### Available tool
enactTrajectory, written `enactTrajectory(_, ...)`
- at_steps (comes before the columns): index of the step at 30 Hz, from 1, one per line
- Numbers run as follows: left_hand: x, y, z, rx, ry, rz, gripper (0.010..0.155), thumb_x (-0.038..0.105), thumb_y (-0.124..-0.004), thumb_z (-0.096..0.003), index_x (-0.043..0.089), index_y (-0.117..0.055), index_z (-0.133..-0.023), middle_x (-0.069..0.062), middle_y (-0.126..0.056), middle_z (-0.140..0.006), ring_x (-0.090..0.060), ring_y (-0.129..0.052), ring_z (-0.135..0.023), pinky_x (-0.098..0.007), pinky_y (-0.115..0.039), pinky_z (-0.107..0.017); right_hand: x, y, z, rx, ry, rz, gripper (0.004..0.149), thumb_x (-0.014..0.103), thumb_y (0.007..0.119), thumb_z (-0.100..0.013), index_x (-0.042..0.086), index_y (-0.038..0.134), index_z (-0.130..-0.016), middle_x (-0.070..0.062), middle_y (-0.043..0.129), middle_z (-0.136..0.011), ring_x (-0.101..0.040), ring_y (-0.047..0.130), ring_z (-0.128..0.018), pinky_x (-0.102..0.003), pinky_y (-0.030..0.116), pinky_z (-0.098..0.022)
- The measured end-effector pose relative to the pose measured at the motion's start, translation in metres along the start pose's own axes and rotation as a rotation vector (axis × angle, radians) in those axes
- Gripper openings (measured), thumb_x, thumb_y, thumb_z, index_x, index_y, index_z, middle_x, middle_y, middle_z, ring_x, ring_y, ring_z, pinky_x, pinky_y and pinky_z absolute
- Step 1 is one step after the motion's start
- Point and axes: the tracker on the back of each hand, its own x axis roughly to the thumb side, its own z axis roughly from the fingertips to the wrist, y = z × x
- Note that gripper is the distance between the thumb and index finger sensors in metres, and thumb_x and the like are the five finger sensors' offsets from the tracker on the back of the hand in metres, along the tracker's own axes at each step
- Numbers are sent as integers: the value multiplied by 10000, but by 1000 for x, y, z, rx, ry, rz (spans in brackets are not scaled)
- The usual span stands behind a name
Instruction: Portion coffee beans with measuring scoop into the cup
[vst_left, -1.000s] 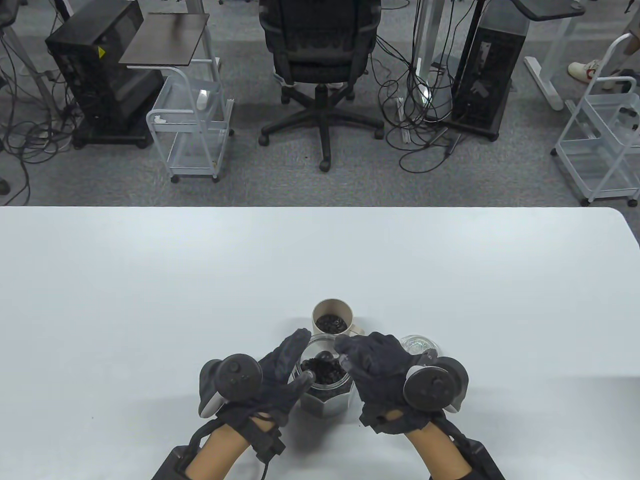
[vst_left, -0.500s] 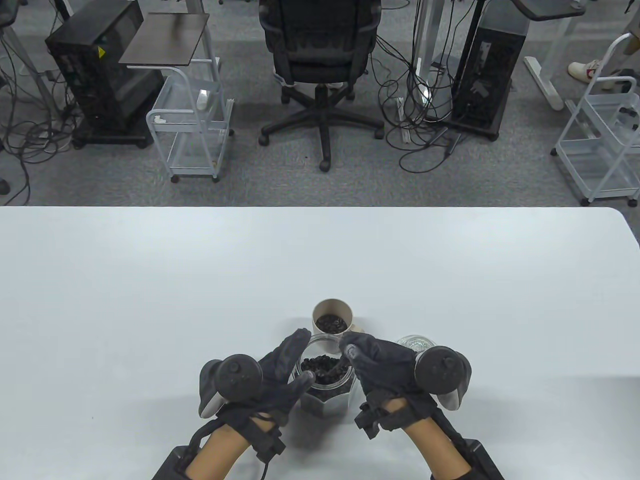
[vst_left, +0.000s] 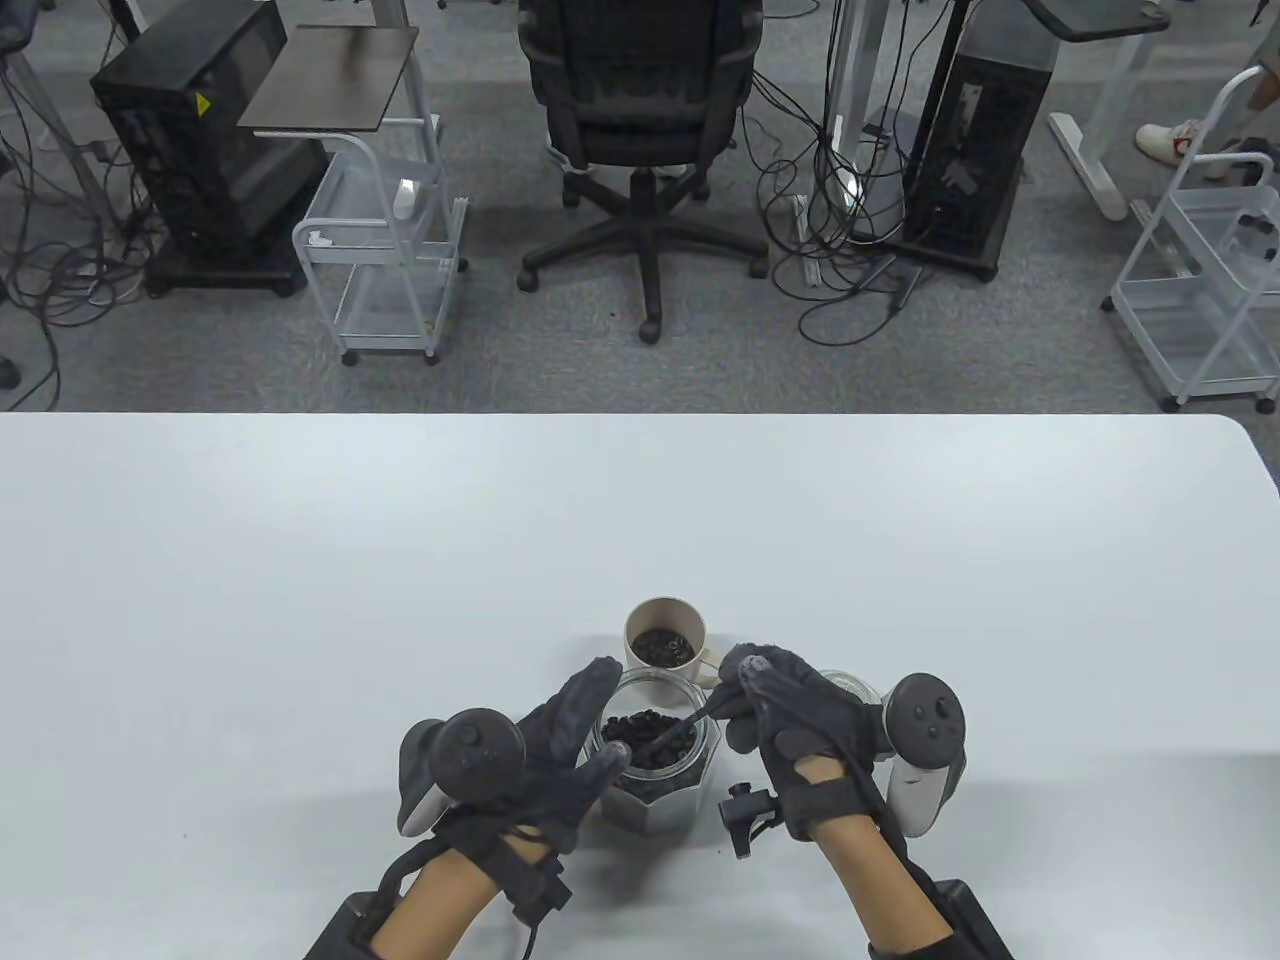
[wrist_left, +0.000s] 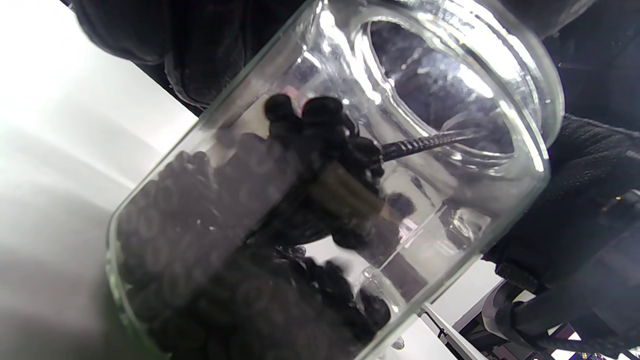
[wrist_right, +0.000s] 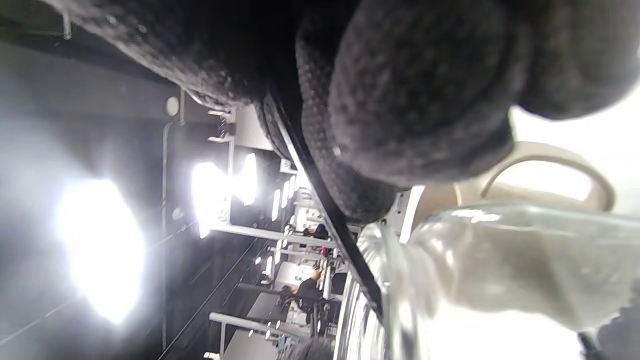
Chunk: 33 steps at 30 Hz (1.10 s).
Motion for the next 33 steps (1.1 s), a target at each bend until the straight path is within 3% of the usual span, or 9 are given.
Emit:
enactTrajectory(12, 0, 0, 0, -3, -1, 0, 842, 722, -551, -470, 255, -350, -1140, -239, -545, -1138, -546, -739, -950, -681, -593, -641, -14, -18, -7, -40, 129, -176, 393, 325, 782, -515, 53, 848, -791, -249, 953, -557, -313, 1002, -255, -535, 809, -313)
enactTrajectory(33, 0, 0, 0, -2, -2, -3, 841, 720, -552, -469, 253, -351, -1139, -240, -547, -1136, -542, -742, -950, -679, -595, -642, -28, -39, -17, -64, 208, -290, 393, 336, 767, -526, 63, 837, -800, -236, 945, -567, -304, 993, -267, -530, 803, -327)
